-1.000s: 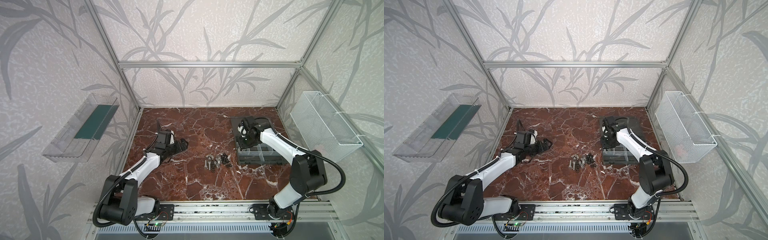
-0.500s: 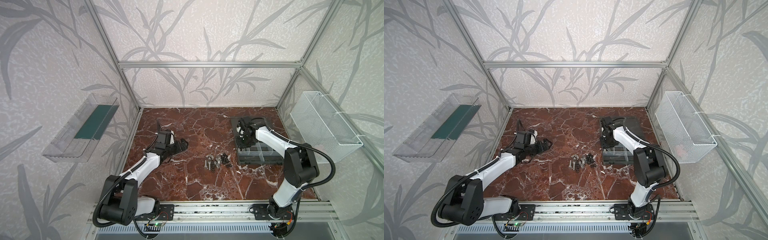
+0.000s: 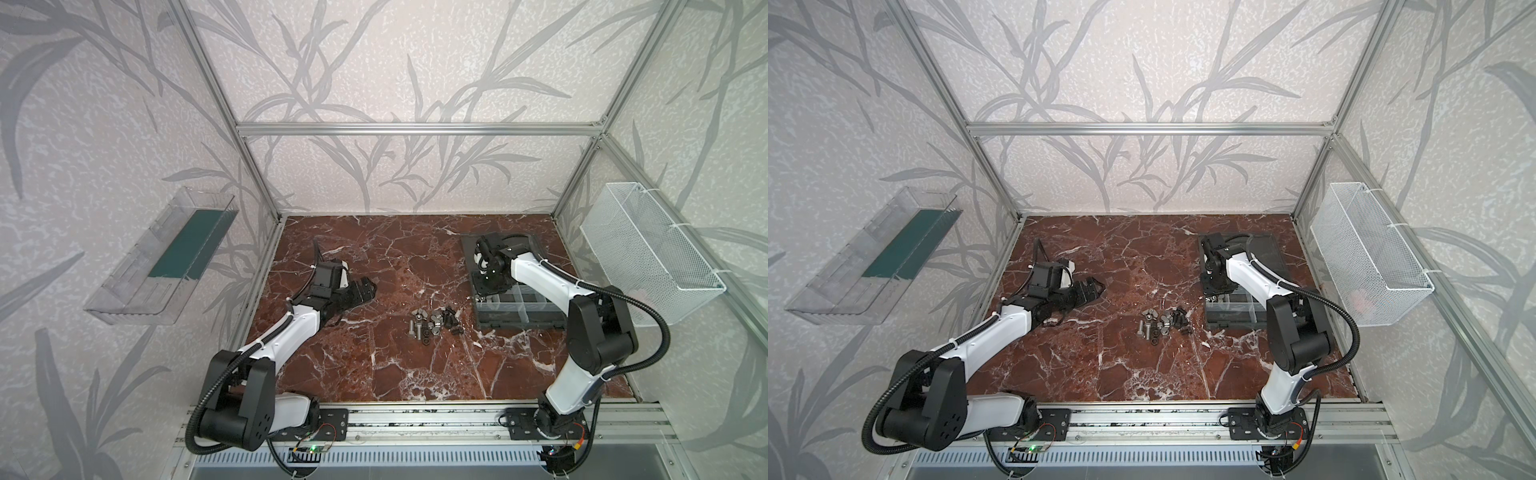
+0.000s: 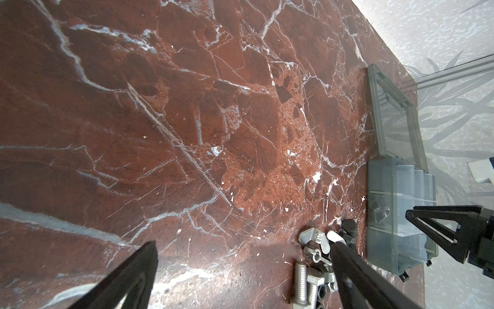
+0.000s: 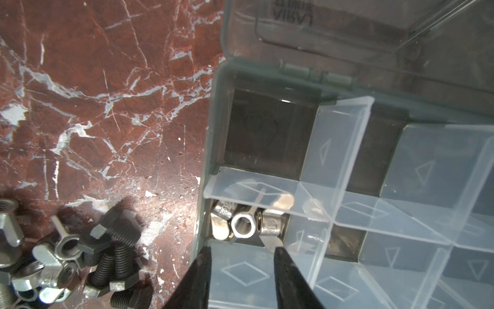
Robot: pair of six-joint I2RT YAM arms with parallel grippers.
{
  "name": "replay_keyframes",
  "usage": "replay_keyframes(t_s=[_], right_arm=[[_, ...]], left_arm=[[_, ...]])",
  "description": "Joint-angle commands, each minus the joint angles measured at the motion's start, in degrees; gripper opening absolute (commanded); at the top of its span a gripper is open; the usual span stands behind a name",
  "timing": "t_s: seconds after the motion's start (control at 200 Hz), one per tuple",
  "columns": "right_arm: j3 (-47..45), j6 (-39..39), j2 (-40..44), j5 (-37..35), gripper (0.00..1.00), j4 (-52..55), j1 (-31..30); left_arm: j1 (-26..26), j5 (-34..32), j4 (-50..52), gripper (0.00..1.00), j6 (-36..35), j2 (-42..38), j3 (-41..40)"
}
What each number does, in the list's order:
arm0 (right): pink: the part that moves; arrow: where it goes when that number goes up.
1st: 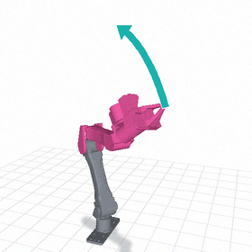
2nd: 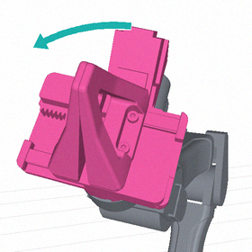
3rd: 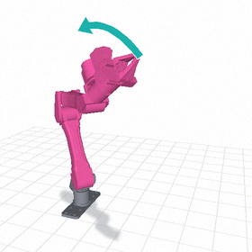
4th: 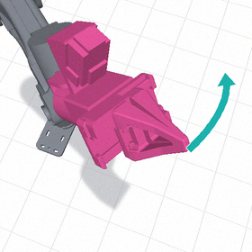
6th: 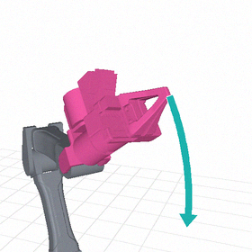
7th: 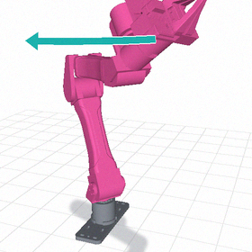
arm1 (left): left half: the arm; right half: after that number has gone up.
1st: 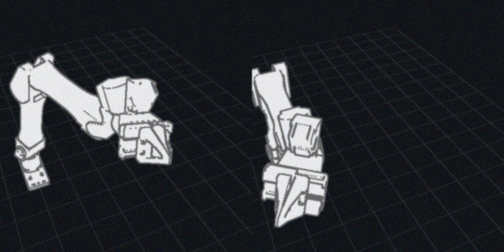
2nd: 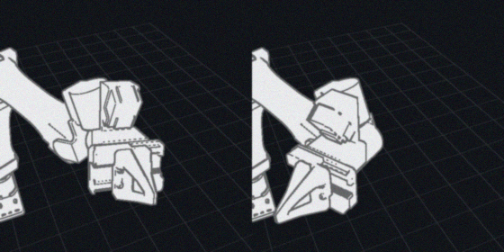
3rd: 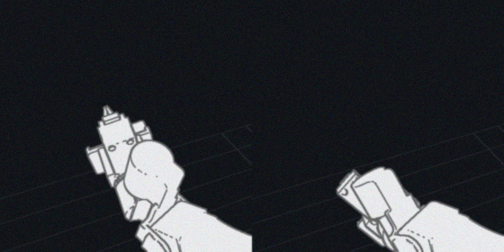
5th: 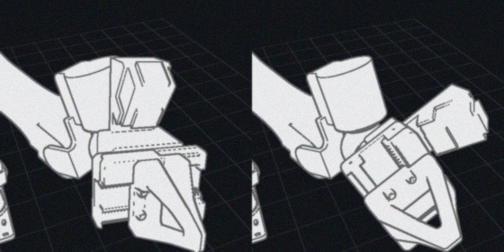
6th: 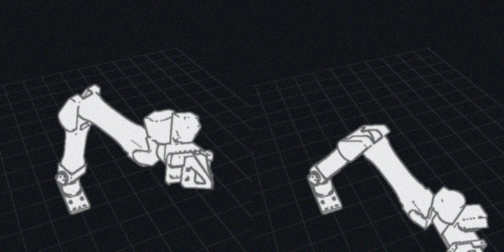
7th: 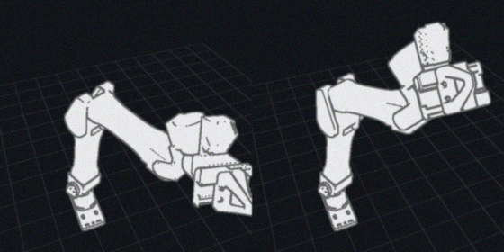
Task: Sort the screws and nuts into containers
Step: Place the nut into the container.
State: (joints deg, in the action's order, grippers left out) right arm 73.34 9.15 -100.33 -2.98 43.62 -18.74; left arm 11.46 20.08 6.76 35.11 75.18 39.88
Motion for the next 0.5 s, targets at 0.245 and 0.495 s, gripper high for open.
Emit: replay_keyframes(t_s=[0.245, 0.495], right_arm=[[-4.04, -0.65, 12.71, 11.47, 0.43, -3.30, -1.90], [-5.78, 9.61, 16.24, 10.70, 0.47, -1.95, -9.97]], left_arm=[[-0.15, 0.58, -0.84, 0.99, 0.16, -1.09, -0.09], [-0.19, 1.28, -1.96, 0.99, 0.74, -0.92, -0.57]])
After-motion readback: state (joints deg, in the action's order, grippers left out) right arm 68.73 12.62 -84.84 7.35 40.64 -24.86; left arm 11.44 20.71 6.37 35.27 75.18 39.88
